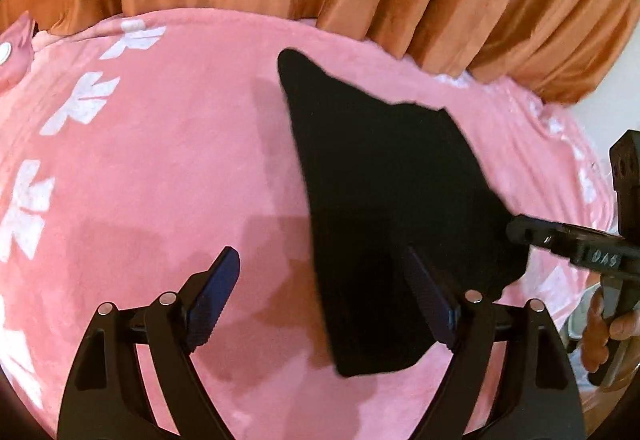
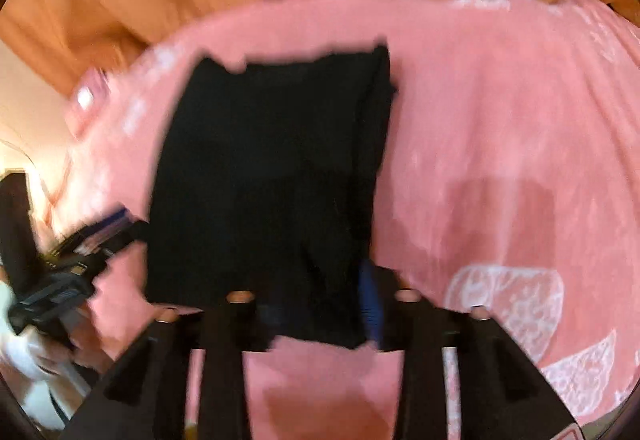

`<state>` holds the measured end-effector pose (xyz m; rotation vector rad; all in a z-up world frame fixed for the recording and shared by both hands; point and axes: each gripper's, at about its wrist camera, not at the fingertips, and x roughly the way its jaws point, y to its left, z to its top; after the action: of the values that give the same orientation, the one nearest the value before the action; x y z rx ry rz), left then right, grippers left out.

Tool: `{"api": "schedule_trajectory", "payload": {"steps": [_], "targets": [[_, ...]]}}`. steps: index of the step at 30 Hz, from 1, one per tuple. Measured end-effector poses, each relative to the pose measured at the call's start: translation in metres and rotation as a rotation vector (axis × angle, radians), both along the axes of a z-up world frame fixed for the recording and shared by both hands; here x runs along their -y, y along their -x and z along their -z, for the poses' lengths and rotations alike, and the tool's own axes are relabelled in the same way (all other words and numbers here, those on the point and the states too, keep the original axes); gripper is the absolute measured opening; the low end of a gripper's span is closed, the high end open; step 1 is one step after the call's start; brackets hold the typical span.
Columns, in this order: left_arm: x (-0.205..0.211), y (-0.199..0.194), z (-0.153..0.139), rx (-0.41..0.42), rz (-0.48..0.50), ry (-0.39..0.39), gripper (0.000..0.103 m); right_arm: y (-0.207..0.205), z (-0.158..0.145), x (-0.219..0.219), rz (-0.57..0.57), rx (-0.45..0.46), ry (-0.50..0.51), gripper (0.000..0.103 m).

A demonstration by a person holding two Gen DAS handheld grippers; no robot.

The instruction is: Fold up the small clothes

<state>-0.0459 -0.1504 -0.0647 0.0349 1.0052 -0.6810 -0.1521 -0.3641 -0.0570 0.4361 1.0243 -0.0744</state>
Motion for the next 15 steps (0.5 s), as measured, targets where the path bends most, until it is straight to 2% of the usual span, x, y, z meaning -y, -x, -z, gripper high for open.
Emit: {"api": "schedule_trajectory", "payload": {"steps": [2,6,9,10,11,12,13,15], "targets": [[0.006,0.000,-0.001,0.026,0.002,-0.009,0.081,-0.013,-0.005,0.011,0.023,0.029,-0.019,0.055],[0.019,0.000,0.019,0.027,0.024,-0.080,0.082,-0.056,0.010,0.026,0.072,0.045,-0.089,0.056],[0.022,-0.002,0.033,0.001,0.034,-0.112,0.083,-0.074,0.031,0.026,0.082,-0.007,-0.092,0.054],[0.022,-0.003,0.035,-0.002,0.041,-0.119,0.081,-0.082,0.034,0.020,0.053,-0.009,-0.094,0.030],[0.021,-0.004,0.035,-0.006,0.049,-0.119,0.077,-0.083,0.027,0.015,0.041,-0.001,-0.079,0.016],[0.020,-0.005,0.035,-0.013,0.051,-0.123,0.075,-0.083,0.006,0.005,0.033,0.040,-0.048,0.010],[0.019,-0.006,0.034,-0.019,0.050,-0.125,0.074,-0.079,-0.016,-0.002,0.007,0.113,-0.048,0.009],[0.016,-0.008,0.033,-0.024,0.045,-0.127,0.074,-0.068,-0.045,-0.015,-0.039,0.198,-0.003,0.007]]}}
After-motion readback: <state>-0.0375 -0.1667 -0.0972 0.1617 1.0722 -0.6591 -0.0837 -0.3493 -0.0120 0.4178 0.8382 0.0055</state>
